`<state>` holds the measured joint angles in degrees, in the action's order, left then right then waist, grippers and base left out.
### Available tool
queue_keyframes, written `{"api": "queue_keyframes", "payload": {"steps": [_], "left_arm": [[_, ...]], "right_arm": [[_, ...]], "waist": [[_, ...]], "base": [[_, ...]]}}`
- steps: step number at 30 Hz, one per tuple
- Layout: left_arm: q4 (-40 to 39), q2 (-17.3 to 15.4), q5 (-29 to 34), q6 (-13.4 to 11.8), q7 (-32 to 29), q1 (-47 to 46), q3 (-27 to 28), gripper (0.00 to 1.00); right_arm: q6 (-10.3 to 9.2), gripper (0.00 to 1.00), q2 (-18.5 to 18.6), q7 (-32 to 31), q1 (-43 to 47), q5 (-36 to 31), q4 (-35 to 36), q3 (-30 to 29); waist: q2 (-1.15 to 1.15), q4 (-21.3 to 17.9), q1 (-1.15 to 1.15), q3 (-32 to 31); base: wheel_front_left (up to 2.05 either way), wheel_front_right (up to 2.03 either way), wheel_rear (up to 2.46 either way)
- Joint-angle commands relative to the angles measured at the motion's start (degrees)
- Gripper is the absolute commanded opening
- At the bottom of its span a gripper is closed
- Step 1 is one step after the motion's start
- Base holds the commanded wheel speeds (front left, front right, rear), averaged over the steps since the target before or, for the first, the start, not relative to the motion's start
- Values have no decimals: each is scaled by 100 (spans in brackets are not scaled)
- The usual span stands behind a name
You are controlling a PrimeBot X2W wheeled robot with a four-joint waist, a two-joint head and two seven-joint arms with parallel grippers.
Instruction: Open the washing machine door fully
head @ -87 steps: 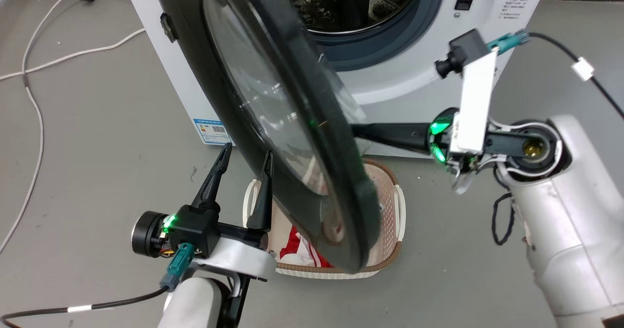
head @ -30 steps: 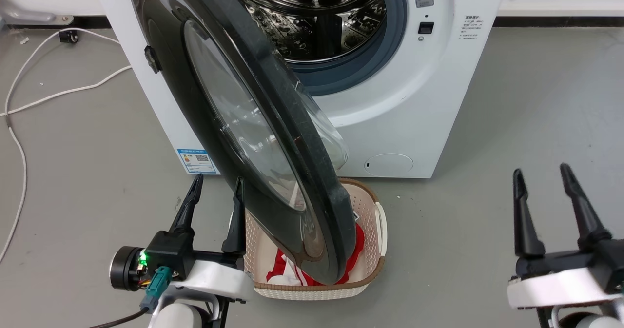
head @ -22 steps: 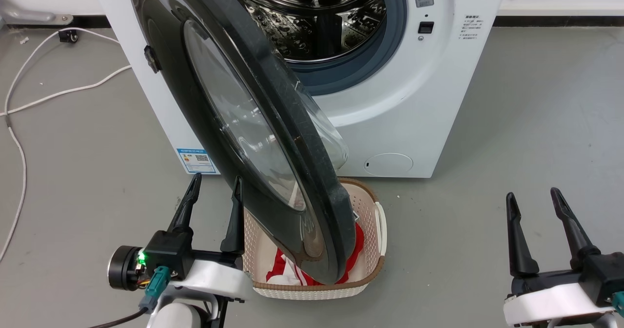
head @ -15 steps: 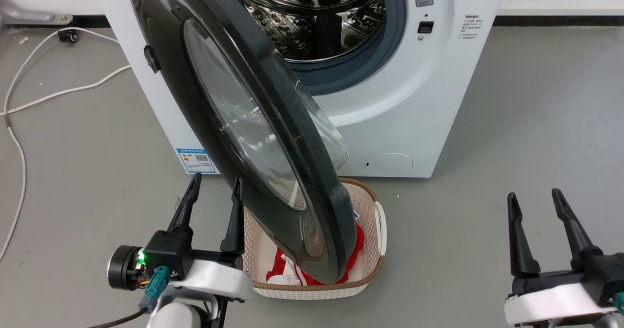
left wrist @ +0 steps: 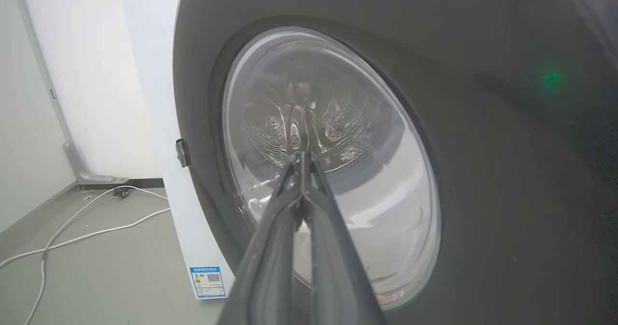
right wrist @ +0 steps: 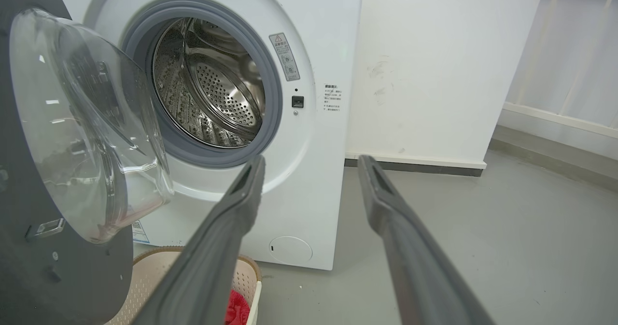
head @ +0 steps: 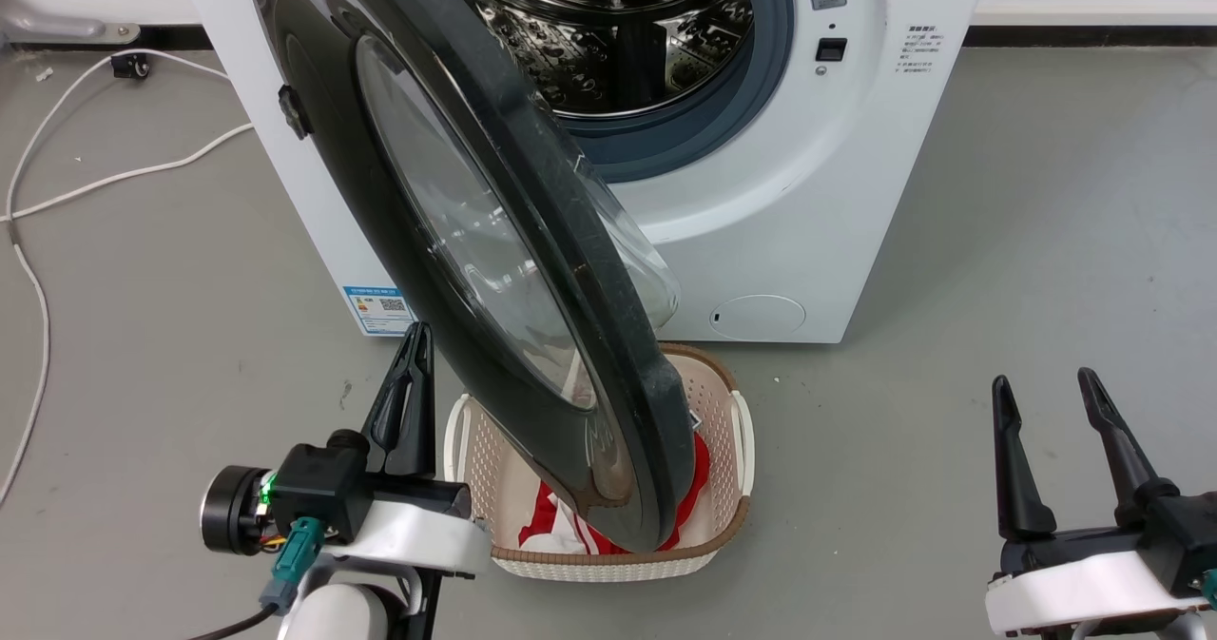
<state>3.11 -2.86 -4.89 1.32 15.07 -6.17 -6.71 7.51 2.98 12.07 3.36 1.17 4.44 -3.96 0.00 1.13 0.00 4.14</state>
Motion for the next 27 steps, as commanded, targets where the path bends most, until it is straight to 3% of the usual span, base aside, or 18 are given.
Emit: {"api": "queue_keyframes", "payload": {"steps": [1, 17, 22, 27], "left_arm": [[-69, -3, -32, -26, 15, -41, 19, 0], [-2372, -2, 159, -167, 14, -712, -6, 0], [-3089, -3, 160, -163, 14, -991, -361, 0], [-3301, -3, 61, -7, 13, -1156, -1111, 0]], "right_arm": [[-4, 100, -19, 13, -23, 20, 21, -12], [-4, 100, -20, -129, 26, 53, 91, -32], [-4, 100, -20, -138, 25, 40, 99, -37], [-4, 100, -20, -149, 31, 28, 83, -33]], "waist": [[0, 3, 0, 2], [0, 14, 0, 55], [0, 11, 0, 69], [0, 4, 0, 59]], "base": [[0, 0, 0], [0, 0, 0], [0, 0, 0], [0, 0, 0]]}}
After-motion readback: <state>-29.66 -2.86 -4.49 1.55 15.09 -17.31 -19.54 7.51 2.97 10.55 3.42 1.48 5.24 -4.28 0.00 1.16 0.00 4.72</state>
